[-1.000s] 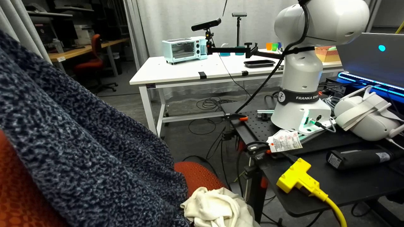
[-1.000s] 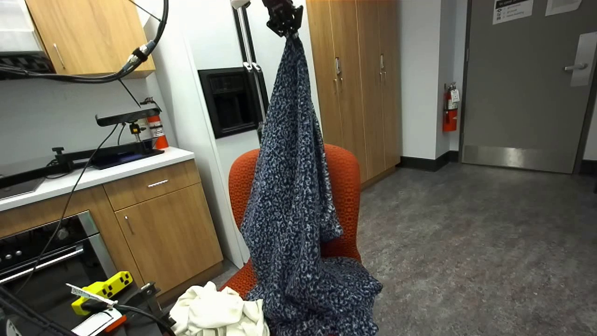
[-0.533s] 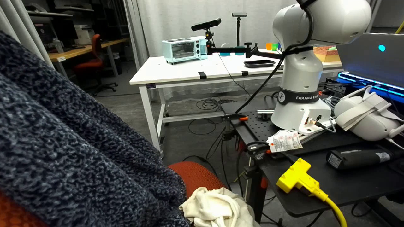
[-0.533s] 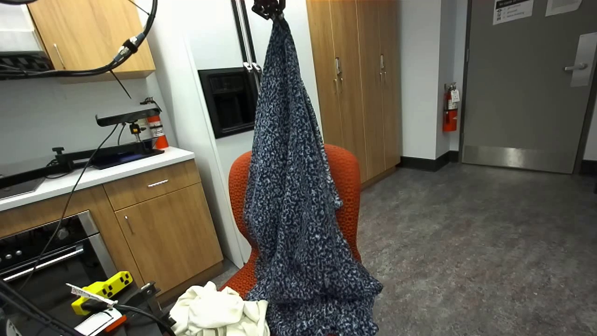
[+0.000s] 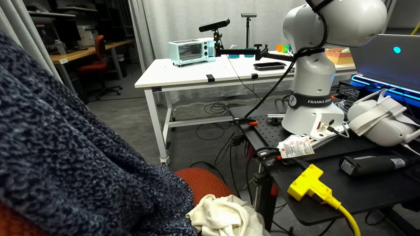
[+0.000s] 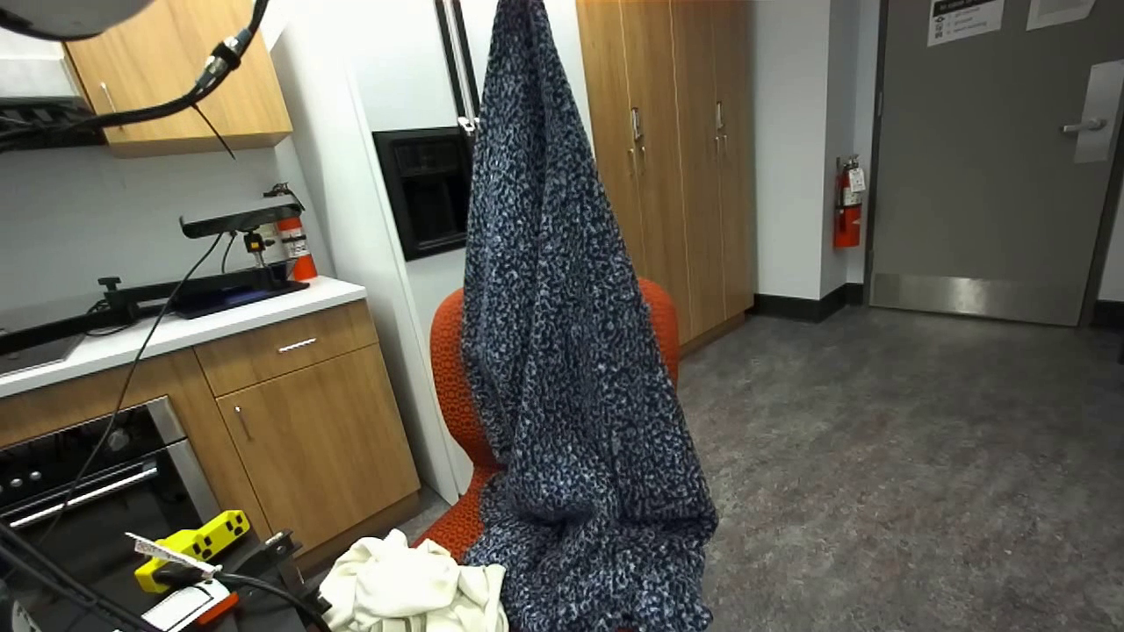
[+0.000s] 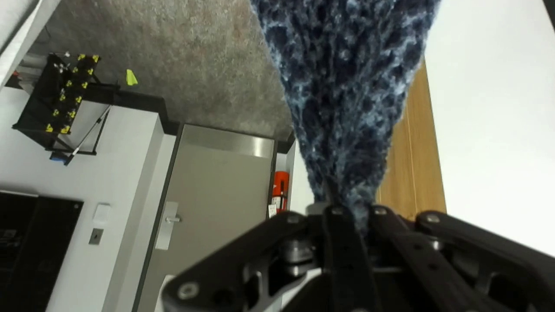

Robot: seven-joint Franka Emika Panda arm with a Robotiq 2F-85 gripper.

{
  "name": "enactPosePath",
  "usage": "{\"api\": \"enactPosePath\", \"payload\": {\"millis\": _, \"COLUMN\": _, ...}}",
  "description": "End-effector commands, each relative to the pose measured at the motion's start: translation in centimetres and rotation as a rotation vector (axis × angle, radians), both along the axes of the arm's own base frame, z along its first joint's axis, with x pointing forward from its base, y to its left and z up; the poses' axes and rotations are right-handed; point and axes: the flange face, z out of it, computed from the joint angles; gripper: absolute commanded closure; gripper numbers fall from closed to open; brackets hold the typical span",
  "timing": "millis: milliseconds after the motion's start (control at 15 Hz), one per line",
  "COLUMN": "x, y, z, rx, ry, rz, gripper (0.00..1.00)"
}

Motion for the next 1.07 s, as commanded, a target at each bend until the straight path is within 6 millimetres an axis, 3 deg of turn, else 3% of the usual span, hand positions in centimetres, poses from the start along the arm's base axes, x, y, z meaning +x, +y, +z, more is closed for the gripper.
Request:
{"api": "enactPosePath", "payload": {"millis": 0, "x": -1.2, "y": 0.5, "z": 3.8, "rx": 0.056, "ry": -0.177, "rz": -0.033, "gripper": 0.99}}
{"api": "enactPosePath", "payload": {"millis": 267, "x": -1.7, "y": 1.7, "z": 5.2, "rx": 0.156, "ry": -0.296, "rz": 0.001, "gripper": 0.99}}
{"api": "enactPosePath", "payload": {"millis": 400, "x": -0.3, "y": 2.7, "z": 3.1, "rx": 0.185, "ry": -0.245, "rz": 0.045, "gripper": 0.99}}
{"api": "enactPosePath", "payload": {"millis": 667, "x": 4.1, "y": 5.1, "z": -5.5, "rx": 0.220, "ry": -0.082, "rz": 0.107, "gripper": 0.99}}
{"api": "enactPosePath", "payload": {"millis": 1000, "x": 8.4, "y": 8.5, "z": -18.4, "rx": 0.195, "ry": 0.141, "rz": 0.185, "gripper": 0.99}}
